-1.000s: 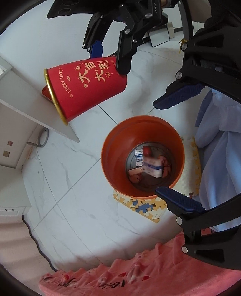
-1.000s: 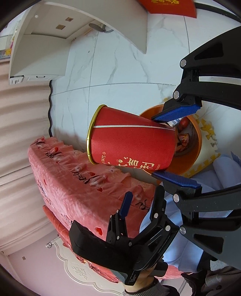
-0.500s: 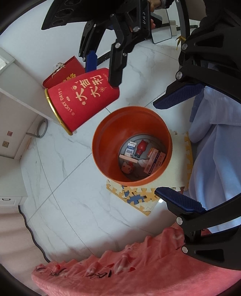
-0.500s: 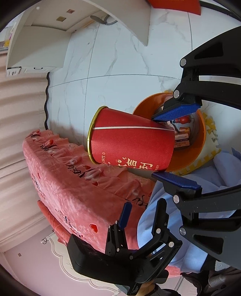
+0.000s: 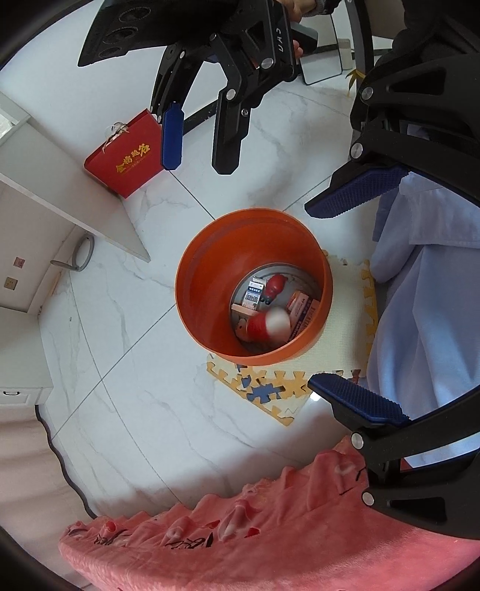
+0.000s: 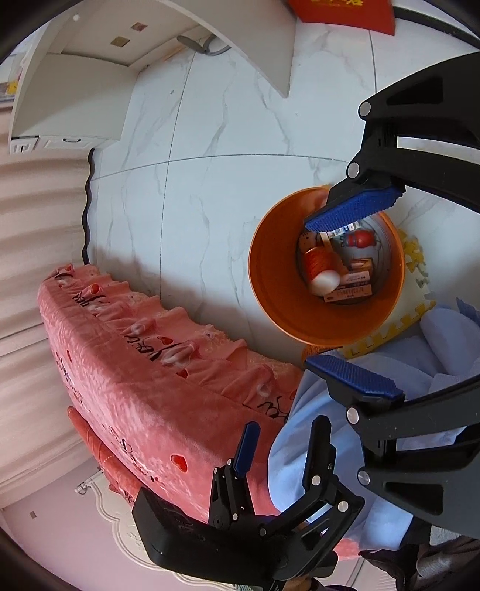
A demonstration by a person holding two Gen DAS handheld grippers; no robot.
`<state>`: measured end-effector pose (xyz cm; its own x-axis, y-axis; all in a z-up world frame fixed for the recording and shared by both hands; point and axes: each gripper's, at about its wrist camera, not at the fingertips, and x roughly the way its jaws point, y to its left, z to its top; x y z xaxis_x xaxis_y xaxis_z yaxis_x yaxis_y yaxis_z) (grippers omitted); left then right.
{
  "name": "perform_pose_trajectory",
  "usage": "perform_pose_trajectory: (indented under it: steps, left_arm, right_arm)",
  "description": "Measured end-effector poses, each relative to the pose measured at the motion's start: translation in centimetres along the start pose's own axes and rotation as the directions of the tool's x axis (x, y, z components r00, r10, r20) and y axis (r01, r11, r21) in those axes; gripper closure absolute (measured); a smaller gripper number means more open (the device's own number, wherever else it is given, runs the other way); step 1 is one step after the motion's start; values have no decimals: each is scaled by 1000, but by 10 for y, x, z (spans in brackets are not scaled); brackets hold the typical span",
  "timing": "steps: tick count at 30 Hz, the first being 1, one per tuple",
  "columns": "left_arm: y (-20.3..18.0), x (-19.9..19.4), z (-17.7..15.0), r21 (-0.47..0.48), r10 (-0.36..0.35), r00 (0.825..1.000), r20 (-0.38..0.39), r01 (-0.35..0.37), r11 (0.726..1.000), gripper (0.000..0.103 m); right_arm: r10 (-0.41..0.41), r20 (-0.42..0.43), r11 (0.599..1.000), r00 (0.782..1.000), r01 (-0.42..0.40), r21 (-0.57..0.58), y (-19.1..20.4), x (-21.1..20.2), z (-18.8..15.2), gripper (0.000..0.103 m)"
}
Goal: Collect trash
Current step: 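Swing both tools back from the bucket to the bed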
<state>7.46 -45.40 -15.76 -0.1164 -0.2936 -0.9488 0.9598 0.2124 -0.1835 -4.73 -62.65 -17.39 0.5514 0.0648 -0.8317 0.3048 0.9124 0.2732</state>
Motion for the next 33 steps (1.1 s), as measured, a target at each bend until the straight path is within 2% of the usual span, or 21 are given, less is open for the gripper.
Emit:
perform_pose_trajectory:
  steps: [4, 8, 15, 17, 21, 25, 29, 33]
  left_arm:
    - [-2, -11, -6, 2, 26, 999, 19, -26, 1000, 18]
    - [-1, -26, -17, -5, 68, 996, 49, -68, 998, 13]
    - [10, -60, -46, -84, 126, 987, 104, -118, 990, 12]
    - [13, -71, -57, -114, 160, 980, 120, -146, 983, 7]
    - [21, -91, -81, -164, 191, 971, 141, -168, 972, 7]
    - [31, -111, -112, -239, 248, 956, 154, -208, 948, 7]
    - [40, -132, -148, -319, 275, 946, 170, -211, 924, 7]
    - [53, -156, -194, -432, 322, 930, 176, -221, 875, 7]
  right_arm:
    - [11, 9, 1000, 1000, -11, -11, 11, -6, 3, 34]
    - [26, 15, 999, 1000, -25, -33, 25, -13, 6, 34]
    - [69, 23, 994, 997, -67, -91, 60, -22, 11, 33]
    - [86, 22, 990, 996, -83, -116, 74, -24, 14, 32]
    - [124, 15, 977, 992, -119, -176, 105, -23, 20, 32]
    - [166, 5, 958, 986, -160, -239, 141, -22, 27, 32]
    - [207, -11, 930, 978, -200, -308, 182, -18, 34, 28]
    - [256, -46, 887, 965, -254, -386, 235, -8, 39, 28]
